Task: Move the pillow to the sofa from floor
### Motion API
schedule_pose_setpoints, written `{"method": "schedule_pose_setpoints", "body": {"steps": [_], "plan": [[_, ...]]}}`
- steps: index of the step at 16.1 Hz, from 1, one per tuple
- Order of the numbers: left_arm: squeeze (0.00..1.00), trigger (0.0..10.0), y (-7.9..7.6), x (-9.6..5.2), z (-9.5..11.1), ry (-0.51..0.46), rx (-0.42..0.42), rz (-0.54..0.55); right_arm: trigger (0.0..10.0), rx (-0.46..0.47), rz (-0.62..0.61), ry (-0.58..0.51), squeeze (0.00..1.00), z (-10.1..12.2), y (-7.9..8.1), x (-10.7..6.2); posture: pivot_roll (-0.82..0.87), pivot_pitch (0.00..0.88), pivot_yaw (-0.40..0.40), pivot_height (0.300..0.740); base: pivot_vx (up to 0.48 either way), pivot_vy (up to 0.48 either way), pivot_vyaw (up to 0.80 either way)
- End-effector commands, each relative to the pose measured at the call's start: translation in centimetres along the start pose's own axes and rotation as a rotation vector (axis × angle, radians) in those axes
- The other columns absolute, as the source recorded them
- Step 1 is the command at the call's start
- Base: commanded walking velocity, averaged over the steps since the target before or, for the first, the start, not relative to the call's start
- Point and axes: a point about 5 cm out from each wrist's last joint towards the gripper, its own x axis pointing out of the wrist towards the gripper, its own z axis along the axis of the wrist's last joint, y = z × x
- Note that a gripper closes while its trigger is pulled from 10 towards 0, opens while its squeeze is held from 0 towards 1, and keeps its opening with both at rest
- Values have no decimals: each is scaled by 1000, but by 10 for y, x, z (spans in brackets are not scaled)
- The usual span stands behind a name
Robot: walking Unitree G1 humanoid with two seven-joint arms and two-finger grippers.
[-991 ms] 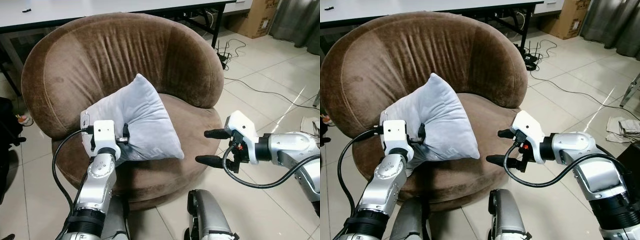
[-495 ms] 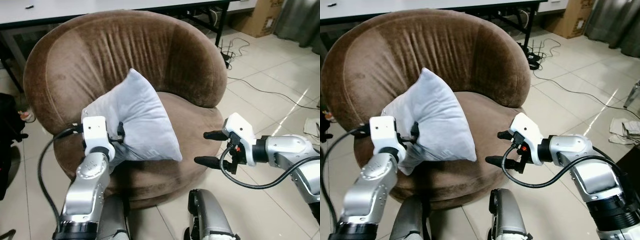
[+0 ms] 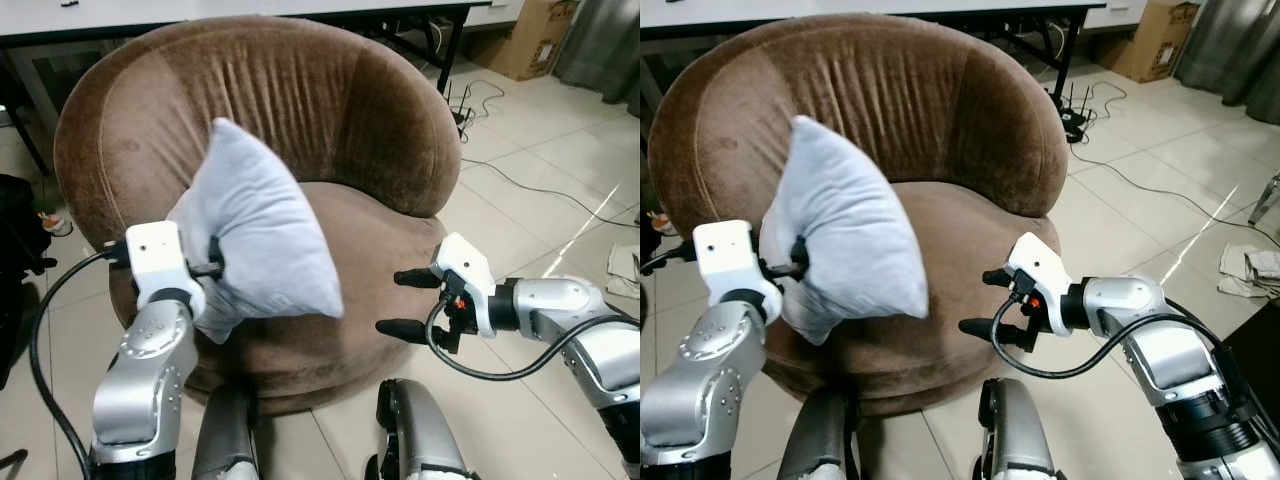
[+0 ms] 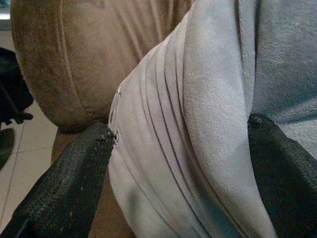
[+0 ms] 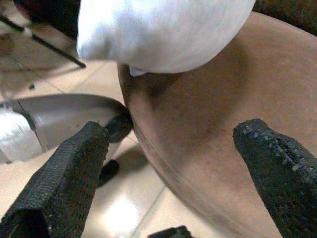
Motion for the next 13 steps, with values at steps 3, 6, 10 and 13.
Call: {"method": "schedule_pose_setpoints", "body": {"steps": [3, 6, 10, 13], "plan": [[0, 10000, 3, 5, -9, 52, 9, 24, 10000, -24, -13, 14, 0, 2, -1, 2, -98, 0, -51, 544, 0, 0, 0], [0, 10000, -1, 9, -14, 65, -20, 15, 10000, -16, 10, -8, 0, -1, 9, 7, -111, 0, -47, 544, 0, 0, 0], [0, 0, -5, 13, -16, 63, -41, -23, 10000, 8, -43, 3, 0, -6, 8, 5, -137, 0, -34, 544, 0, 0, 0], [0, 7647, -5, 18, -19, 86, -3, 9, 10000, 17, -36, -3, 0, -6, 14, 6, -137, 0, -34, 544, 0, 0, 0]]}}
